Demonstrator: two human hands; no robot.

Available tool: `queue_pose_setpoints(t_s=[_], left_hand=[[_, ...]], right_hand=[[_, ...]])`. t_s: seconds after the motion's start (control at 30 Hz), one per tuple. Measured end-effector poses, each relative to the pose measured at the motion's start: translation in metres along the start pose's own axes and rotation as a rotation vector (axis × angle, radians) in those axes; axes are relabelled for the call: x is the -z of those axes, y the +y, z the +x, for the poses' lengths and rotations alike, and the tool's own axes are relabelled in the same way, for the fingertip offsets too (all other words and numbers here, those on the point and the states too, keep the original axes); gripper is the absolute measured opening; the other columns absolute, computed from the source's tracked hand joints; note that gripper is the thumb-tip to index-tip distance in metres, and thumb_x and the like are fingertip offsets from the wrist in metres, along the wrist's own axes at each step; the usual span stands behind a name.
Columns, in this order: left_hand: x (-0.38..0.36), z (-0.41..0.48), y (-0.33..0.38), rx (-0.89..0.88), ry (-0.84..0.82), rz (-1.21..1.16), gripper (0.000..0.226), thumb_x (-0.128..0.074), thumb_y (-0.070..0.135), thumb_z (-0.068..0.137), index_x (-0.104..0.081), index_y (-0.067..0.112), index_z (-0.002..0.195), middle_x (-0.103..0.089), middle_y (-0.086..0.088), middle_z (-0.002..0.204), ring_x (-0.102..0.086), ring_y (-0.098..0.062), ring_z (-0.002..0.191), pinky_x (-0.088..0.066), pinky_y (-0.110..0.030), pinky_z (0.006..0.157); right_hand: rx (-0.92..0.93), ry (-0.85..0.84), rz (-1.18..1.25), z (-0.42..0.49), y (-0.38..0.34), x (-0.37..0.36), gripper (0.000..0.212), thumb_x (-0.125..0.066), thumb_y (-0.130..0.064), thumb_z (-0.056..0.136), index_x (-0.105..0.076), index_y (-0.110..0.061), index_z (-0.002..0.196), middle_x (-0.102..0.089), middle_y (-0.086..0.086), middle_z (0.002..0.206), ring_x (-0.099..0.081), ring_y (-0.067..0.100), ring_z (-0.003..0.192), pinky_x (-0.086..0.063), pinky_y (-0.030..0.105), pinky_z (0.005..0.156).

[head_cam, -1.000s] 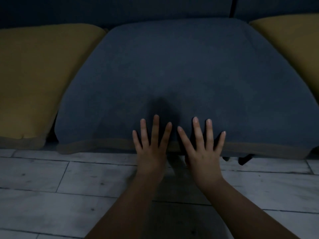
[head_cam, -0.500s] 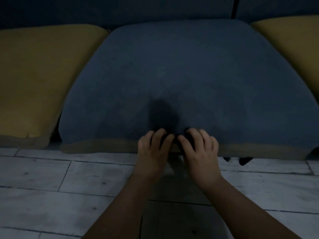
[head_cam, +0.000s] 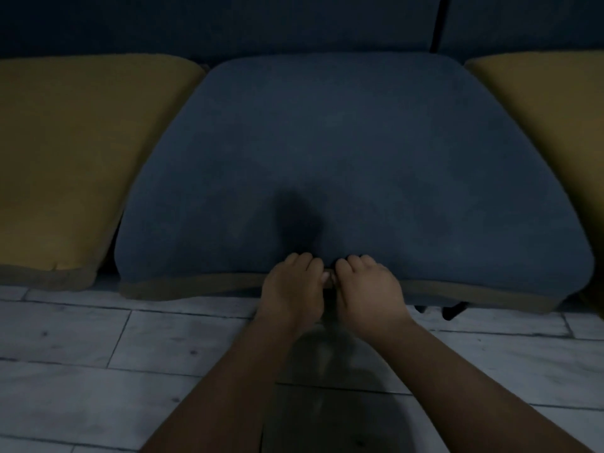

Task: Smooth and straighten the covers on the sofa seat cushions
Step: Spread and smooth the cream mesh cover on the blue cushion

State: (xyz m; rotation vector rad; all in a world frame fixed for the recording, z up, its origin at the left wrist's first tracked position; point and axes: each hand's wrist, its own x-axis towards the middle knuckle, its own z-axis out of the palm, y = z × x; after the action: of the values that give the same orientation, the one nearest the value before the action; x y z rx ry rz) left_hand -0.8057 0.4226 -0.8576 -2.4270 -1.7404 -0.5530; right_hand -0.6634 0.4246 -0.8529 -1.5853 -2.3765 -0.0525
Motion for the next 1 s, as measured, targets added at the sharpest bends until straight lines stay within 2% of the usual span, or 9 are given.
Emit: queue_pose_setpoints(t_s=[0.2,0.27,0.37,0.57,0.67,0.77,0.87,0.93,1.0], left_hand=[[0.067,0.041,0.001,0.055,-0.537,-0.017,0.032,-0.034,0.028,0.104,-0.058,0.007,0.107,-0.059,-0.010,0.116,-0.055,-0.025,0.105,-0.039,-0.031,0.081],[0.094,0.055,0.004,0.056,-0.579,-0.046,0.032,-0.035,0.027,0.103,-0.058,0.005,0.107,-0.059,-0.013,0.117,-0.056,-0.027,0.106,-0.040,-0.034,0.083],[0.140,0.076,0.007,0.065,-0.590,-0.107,0.033,-0.035,0.025,0.103,-0.059,0.003,0.102,-0.061,-0.015,0.112,-0.057,-0.027,0.102,-0.040,-0.032,0.080],[0.251,0.122,0.028,0.109,-0.683,-0.243,0.032,-0.038,0.023,0.103,-0.058,0.002,0.092,-0.062,-0.018,0.109,-0.055,-0.026,0.097,-0.036,-0.029,0.076],[0.303,0.131,0.040,0.129,-0.743,-0.252,0.033,-0.038,0.024,0.103,-0.061,0.000,0.100,-0.061,-0.017,0.114,-0.056,-0.027,0.102,-0.037,-0.027,0.078],[0.355,0.136,0.044,0.111,-0.795,-0.228,0.034,-0.037,0.023,0.102,-0.062,0.000,0.100,-0.062,-0.017,0.113,-0.056,-0.026,0.100,-0.041,-0.030,0.083],[0.416,0.148,0.044,0.072,-0.779,-0.242,0.035,-0.037,0.020,0.102,-0.057,0.005,0.078,-0.061,-0.016,0.102,-0.050,-0.020,0.085,-0.031,-0.027,0.069],[0.456,0.165,0.044,0.051,-0.739,-0.190,0.034,-0.037,0.021,0.102,-0.061,0.004,0.086,-0.061,-0.015,0.105,-0.053,-0.024,0.092,-0.026,-0.024,0.067],[0.494,0.193,0.043,0.042,-0.688,-0.161,0.033,-0.036,0.024,0.102,-0.062,0.006,0.095,-0.062,-0.014,0.110,-0.055,-0.027,0.100,-0.031,-0.027,0.074]], right_hand=[[0.052,-0.213,0.016,0.021,-0.006,0.053,0.010,-0.057,-0.020,0.064,-0.055,-0.012,0.058,-0.053,0.006,0.052,-0.051,0.023,0.044,-0.033,0.025,0.036],[0.071,-0.284,0.031,0.030,-0.011,0.080,0.016,-0.052,-0.019,0.074,-0.059,-0.006,0.068,-0.059,0.014,0.063,-0.058,0.031,0.056,-0.040,0.032,0.042],[0.096,-0.300,-0.012,0.047,-0.012,0.130,0.028,-0.036,-0.023,0.099,-0.057,-0.005,0.107,-0.060,0.014,0.107,-0.056,0.031,0.099,-0.043,0.035,0.071],[0.086,-0.342,-0.059,0.076,-0.018,0.240,0.034,-0.032,-0.032,0.102,-0.054,-0.008,0.114,-0.059,0.013,0.118,-0.055,0.026,0.106,-0.044,0.032,0.082],[0.208,-0.287,-0.134,0.079,-0.026,0.293,0.022,-0.066,-0.032,0.085,-0.065,-0.009,0.086,-0.067,0.012,0.085,-0.063,0.025,0.073,-0.044,0.028,0.057],[0.257,-0.330,-0.221,0.081,-0.039,0.339,0.036,-0.093,-0.027,0.044,-0.059,-0.016,0.048,-0.049,0.000,0.044,-0.043,0.015,0.032,-0.017,0.017,0.038],[0.317,-0.383,-0.209,0.095,-0.061,0.408,0.011,-0.067,-0.019,0.084,-0.065,-0.009,0.082,-0.051,0.005,0.063,-0.047,0.016,0.051,-0.030,0.020,0.047],[0.205,-0.334,-0.087,0.110,-0.070,0.448,0.028,-0.036,-0.032,0.101,-0.052,-0.019,0.082,-0.039,-0.001,0.067,-0.034,0.012,0.056,-0.026,0.023,0.052],[0.179,-0.265,-0.053,0.135,-0.076,0.485,0.041,-0.017,-0.043,0.098,-0.047,-0.023,0.078,-0.049,0.002,0.074,-0.044,0.018,0.061,-0.028,0.029,0.051]])
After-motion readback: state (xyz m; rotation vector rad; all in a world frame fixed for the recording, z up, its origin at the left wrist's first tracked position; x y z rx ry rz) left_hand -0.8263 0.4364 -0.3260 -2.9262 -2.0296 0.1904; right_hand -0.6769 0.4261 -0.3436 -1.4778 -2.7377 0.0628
